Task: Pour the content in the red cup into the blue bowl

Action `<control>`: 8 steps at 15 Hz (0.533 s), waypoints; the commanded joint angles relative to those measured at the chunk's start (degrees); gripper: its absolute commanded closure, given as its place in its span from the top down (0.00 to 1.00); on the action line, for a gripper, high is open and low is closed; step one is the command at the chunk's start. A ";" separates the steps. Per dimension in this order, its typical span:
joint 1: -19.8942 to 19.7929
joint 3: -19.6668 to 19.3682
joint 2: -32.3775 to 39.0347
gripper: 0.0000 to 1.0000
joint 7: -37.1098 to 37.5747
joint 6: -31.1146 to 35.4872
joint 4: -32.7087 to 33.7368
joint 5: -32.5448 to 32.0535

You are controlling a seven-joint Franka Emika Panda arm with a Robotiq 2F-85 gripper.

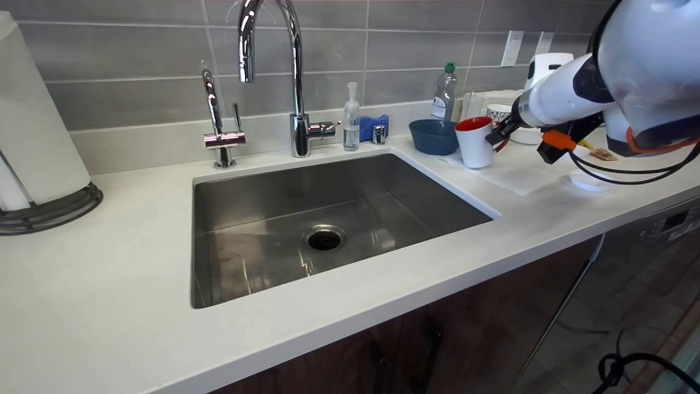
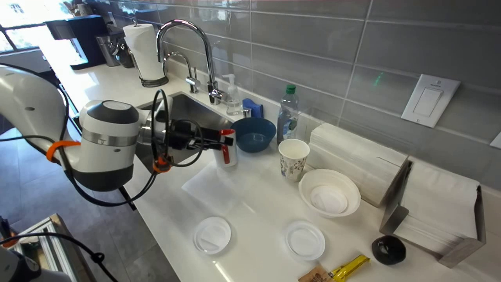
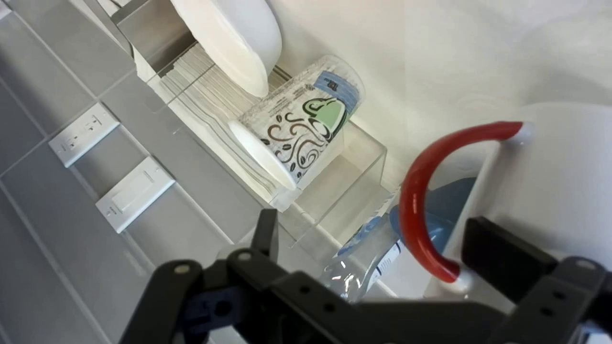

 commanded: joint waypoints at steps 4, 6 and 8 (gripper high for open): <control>-4.16 -0.78 3.16 1.00 2.31 4.22 -0.03 -7.40; -4.98 -1.17 3.44 1.00 3.09 5.14 -0.04 -9.11; -5.67 -1.73 3.84 1.00 3.59 6.69 -0.04 -10.88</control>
